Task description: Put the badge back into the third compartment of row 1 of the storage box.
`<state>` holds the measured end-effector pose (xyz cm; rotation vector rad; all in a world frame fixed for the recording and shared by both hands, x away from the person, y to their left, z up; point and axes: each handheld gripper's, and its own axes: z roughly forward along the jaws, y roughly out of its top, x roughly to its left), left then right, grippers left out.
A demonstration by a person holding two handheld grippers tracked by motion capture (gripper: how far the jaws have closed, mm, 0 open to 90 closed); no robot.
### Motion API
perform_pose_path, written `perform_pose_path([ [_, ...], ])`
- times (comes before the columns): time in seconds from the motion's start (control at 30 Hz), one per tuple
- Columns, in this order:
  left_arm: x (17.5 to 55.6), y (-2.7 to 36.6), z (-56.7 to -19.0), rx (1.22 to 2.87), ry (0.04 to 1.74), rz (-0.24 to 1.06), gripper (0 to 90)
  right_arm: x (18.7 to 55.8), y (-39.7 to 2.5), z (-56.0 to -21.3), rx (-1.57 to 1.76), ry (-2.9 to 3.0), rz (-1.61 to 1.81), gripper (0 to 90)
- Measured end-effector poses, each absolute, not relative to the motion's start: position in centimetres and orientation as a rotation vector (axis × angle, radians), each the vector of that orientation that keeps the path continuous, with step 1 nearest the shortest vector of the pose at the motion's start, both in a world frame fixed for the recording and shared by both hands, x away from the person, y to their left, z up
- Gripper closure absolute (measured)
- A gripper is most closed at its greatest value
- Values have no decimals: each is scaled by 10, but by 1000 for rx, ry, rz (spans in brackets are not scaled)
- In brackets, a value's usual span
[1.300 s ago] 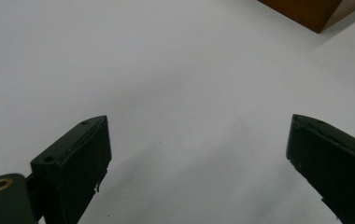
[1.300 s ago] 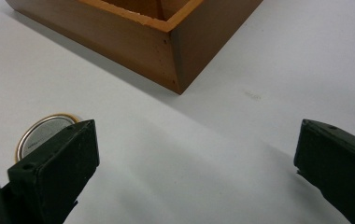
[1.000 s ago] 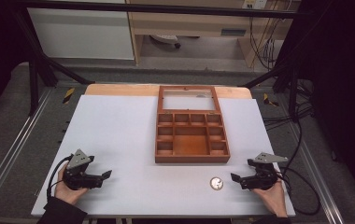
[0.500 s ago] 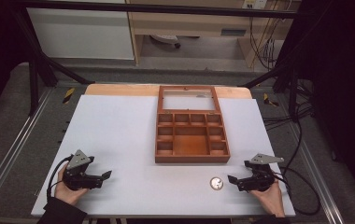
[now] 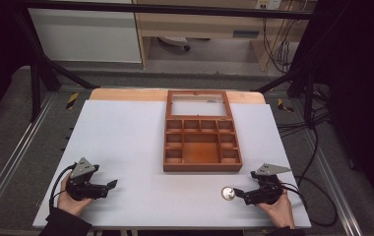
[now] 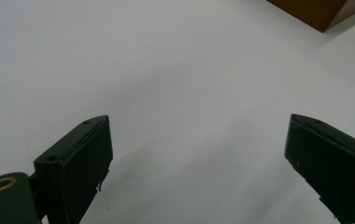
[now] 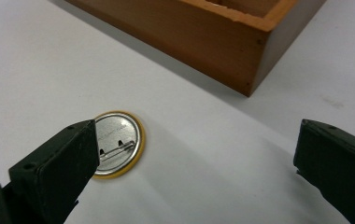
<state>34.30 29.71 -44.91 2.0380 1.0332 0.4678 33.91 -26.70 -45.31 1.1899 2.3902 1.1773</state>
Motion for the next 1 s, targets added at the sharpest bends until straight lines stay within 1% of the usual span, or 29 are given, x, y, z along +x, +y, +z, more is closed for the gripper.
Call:
perform_pose_path([
  [0.33, 344, 296, -449, 2038, 1038, 466, 72, 337, -252, -450, 1140, 2431, 1158, 25],
  [0.53, 344, 297, -449, 2030, 1043, 470, 72, 336, -240, -449, 1087, 2450, 1141, 51],
  [0.67, 344, 297, -449, 2028, 1045, 470, 72, 334, -232, -448, 1054, 2467, 1133, 93],
  [0.73, 343, 297, -449, 2027, 1046, 469, 72, 333, -228, -449, 1044, 2489, 1135, 137],
  [0.77, 343, 297, -449, 2026, 1046, 470, 72, 333, -228, -449, 1044, 2489, 1135, 137],
  [0.8, 343, 297, -449, 2026, 1046, 470, 73, 332, -226, -450, 1021, 2506, 1123, 163],
  [0.87, 343, 297, -449, 2027, 1045, 469, 74, 332, -226, -450, 1015, 2513, 1118, 176],
  [1.0, 343, 298, -448, 2031, 1043, 471, 75, 329, -225, -451, 991, 2535, 1118, 254],
])
